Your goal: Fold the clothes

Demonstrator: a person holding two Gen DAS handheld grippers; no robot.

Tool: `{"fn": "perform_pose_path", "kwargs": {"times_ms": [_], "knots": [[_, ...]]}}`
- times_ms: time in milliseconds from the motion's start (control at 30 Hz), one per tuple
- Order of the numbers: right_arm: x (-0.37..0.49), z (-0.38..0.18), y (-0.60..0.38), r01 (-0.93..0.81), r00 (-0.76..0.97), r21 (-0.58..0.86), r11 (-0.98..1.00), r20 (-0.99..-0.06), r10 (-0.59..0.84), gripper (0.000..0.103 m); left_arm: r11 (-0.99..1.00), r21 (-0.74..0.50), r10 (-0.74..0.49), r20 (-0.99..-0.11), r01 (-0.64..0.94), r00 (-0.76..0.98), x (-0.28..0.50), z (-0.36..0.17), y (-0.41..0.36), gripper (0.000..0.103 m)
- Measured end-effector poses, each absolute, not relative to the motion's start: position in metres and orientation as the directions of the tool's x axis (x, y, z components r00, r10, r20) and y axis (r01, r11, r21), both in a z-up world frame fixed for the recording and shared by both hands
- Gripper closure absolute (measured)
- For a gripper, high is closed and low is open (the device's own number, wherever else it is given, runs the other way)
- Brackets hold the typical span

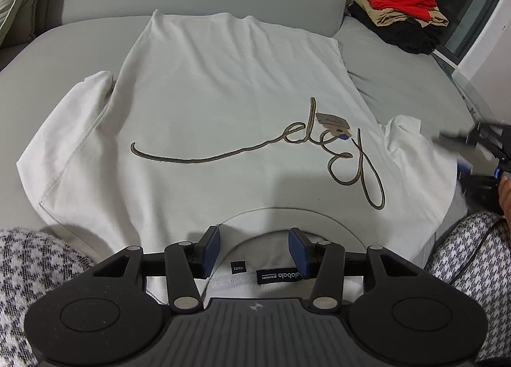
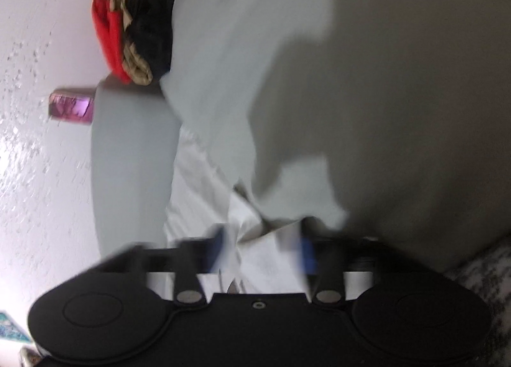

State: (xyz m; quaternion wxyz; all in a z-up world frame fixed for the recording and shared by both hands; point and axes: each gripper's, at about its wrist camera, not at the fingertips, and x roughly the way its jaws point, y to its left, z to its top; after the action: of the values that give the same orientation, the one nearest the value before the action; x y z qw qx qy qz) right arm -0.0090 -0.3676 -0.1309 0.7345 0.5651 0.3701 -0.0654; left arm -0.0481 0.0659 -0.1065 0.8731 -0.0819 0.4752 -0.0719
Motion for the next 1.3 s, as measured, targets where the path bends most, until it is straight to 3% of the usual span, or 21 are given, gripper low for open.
{"fn": "perform_pose_path", "kwargs": {"times_ms": [133, 267, 333, 433, 533, 600, 667, 767, 833, 933, 1100, 1233, 1267, 1300], "knots": [[-0.004, -0.084, -0.342, 0.352, 0.803, 0.606, 0.713, -0.587, 0.103, 0.102, 0.975, -0.212, -0.214, -0.815, 0.067, 0.539, -0.049, -0.107, 0.064, 0.057], [-0.022, -0.055, -0.286, 0.211, 0.849, 0.139, 0.968, -0.517, -0.111, 0.102, 0.973, -0.216, -0.228, -0.811, 0.087, 0.538, -0.049, -0.109, 0.060, 0.057], [-0.014, -0.067, -0.276, 0.231, 0.782, 0.020, 0.973, -0.599, -0.173, 0.102, 0.974, -0.208, -0.225, -0.813, 0.093, 0.537, -0.049, -0.110, 0.058, 0.056], [-0.001, -0.090, -0.291, 0.313, 0.657, 0.063, 0.948, -0.735, -0.168, 0.101, 0.975, -0.196, -0.220, -0.815, 0.103, 0.537, -0.050, -0.111, 0.057, 0.056], [0.000, -0.096, -0.311, 0.350, 0.595, 0.165, 0.922, -0.800, -0.083, 0.098, 0.975, -0.196, -0.221, -0.816, 0.105, 0.533, -0.050, -0.110, 0.058, 0.056], [-0.005, -0.090, -0.324, 0.379, 0.559, 0.263, 0.887, -0.829, 0.008, 0.077, 0.975, -0.199, -0.222, -0.818, 0.101, 0.531, -0.050, -0.109, 0.058, 0.056], [-0.014, -0.073, -0.333, 0.392, 0.598, 0.373, 0.841, -0.798, 0.075, 0.069, 0.974, -0.200, -0.225, -0.813, 0.106, 0.537, -0.049, -0.106, 0.057, 0.056], [-0.023, -0.049, -0.331, 0.280, 0.733, 0.455, 0.845, -0.669, 0.118, 0.069, 0.973, -0.199, -0.229, -0.803, 0.114, 0.550, -0.047, -0.101, 0.055, 0.056], [-0.003, -0.045, -0.326, 0.209, 0.751, 0.454, 0.866, -0.641, 0.155, 0.070, 0.974, -0.194, -0.227, -0.800, 0.118, 0.556, -0.045, -0.098, 0.051, 0.056], [0.045, -0.059, -0.318, 0.146, 0.691, 0.453, 0.880, -0.683, 0.237, 0.070, 0.975, -0.180, -0.221, -0.796, 0.129, 0.564, -0.045, -0.096, 0.048, 0.056], [0.098, -0.092, -0.307, 0.174, 0.569, 0.362, 0.916, -0.796, 0.207, 0.070, 0.979, -0.162, -0.205, -0.796, 0.126, 0.569, -0.047, -0.098, 0.051, 0.056], [0.107, -0.104, -0.296, 0.114, 0.542, 0.351, 0.930, -0.806, 0.238, 0.070, 0.978, -0.174, -0.210, -0.800, 0.117, 0.563, -0.042, -0.102, 0.054, 0.056], [0.106, -0.104, -0.293, 0.104, 0.551, 0.332, 0.938, -0.804, 0.224, 0.075, 0.977, -0.179, -0.212, -0.801, 0.115, 0.559, -0.040, -0.103, 0.054, 0.056], [0.105, -0.103, -0.291, 0.096, 0.564, 0.307, 0.947, -0.801, 0.202, 0.096, 0.977, -0.180, -0.213, -0.803, 0.113, 0.557, -0.039, -0.104, 0.054, 0.056]]}}
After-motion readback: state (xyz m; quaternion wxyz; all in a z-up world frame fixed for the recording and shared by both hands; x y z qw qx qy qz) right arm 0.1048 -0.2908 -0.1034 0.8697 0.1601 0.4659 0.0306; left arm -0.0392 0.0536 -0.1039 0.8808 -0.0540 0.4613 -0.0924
